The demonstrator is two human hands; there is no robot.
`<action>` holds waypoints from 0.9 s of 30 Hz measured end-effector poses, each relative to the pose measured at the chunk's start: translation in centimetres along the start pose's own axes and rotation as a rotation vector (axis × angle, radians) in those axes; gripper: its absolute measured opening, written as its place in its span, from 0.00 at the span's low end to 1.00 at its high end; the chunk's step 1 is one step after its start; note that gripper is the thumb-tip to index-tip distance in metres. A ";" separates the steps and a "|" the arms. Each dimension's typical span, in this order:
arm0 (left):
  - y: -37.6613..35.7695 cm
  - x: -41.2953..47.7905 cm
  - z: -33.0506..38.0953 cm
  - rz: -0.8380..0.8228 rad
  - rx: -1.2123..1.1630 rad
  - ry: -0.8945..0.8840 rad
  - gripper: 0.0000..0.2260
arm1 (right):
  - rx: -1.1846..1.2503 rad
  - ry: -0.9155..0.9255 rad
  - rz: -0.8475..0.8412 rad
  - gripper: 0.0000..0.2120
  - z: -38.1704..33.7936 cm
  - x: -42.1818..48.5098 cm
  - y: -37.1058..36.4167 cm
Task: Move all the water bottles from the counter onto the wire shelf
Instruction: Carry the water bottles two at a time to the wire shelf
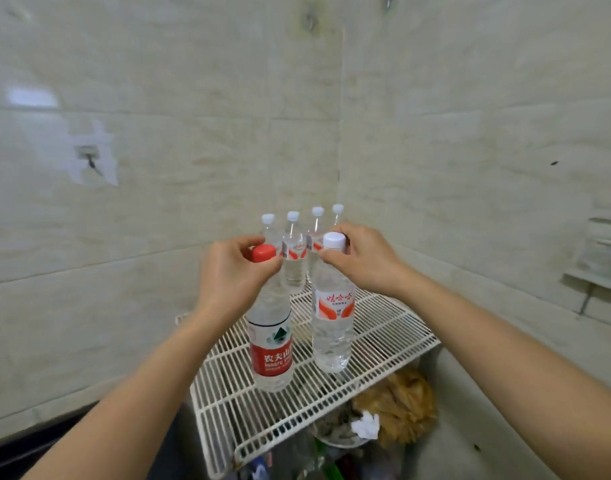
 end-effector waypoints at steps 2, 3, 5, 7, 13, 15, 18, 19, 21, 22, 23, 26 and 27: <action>-2.6 2.0 -0.2 -0.028 -0.022 -0.011 0.21 | -0.047 0.006 0.001 0.07 2.4 2.1 0.4; -3.8 3.0 -0.2 -0.046 -0.037 -0.015 0.20 | -0.073 0.007 -0.004 0.06 3.4 3.2 0.6; -6.4 5.3 -0.4 -0.084 -0.072 -0.011 0.18 | -0.132 -0.001 -0.017 0.07 5.5 5.5 1.0; -9.0 7.5 -0.7 -0.112 -0.109 -0.011 0.16 | -0.193 -0.002 -0.032 0.08 7.3 7.6 1.2; -16.2 12.5 -1.4 -0.164 -0.172 -0.011 0.14 | -0.275 -0.033 -0.065 0.08 12.7 12.8 1.3; -18.4 13.9 -1.8 -0.169 -0.171 -0.005 0.09 | -0.292 -0.053 -0.079 0.08 14.7 14.5 1.1; -21.0 15.5 -2.0 -0.155 -0.169 -0.035 0.09 | -0.326 -0.044 -0.098 0.08 17.2 16.9 0.6; -21.6 16.0 -2.2 -0.157 -0.154 -0.037 0.11 | -0.326 -0.045 -0.103 0.08 17.9 17.5 0.4; -22.7 16.8 -2.6 -0.158 -0.136 -0.026 0.10 | -0.323 -0.053 -0.113 0.08 19.3 18.7 0.2; -23.1 17.2 -2.8 -0.153 -0.134 -0.021 0.09 | -0.322 -0.056 -0.117 0.08 19.8 19.2 0.0; -23.5 17.5 -3.1 -0.150 -0.134 -0.016 0.09 | -0.321 -0.060 -0.123 0.09 20.3 19.7 -0.1; -24.4 18.4 -3.8 -0.146 -0.124 0.014 0.10 | -0.281 -0.067 -0.128 0.09 21.6 20.8 -0.4; -24.7 18.7 -4.2 -0.140 -0.131 0.034 0.07 | -0.261 -0.073 -0.130 0.09 21.9 21.1 -0.5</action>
Point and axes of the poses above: each hand's wrist, its own x-axis towards the middle knuckle, its own y-axis out of the back of the hand, z = x × y, the point moved 2 cm from there along x, towards the middle knuckle, and after that the axes turned 2 degrees about x, right-handed, at the moved point
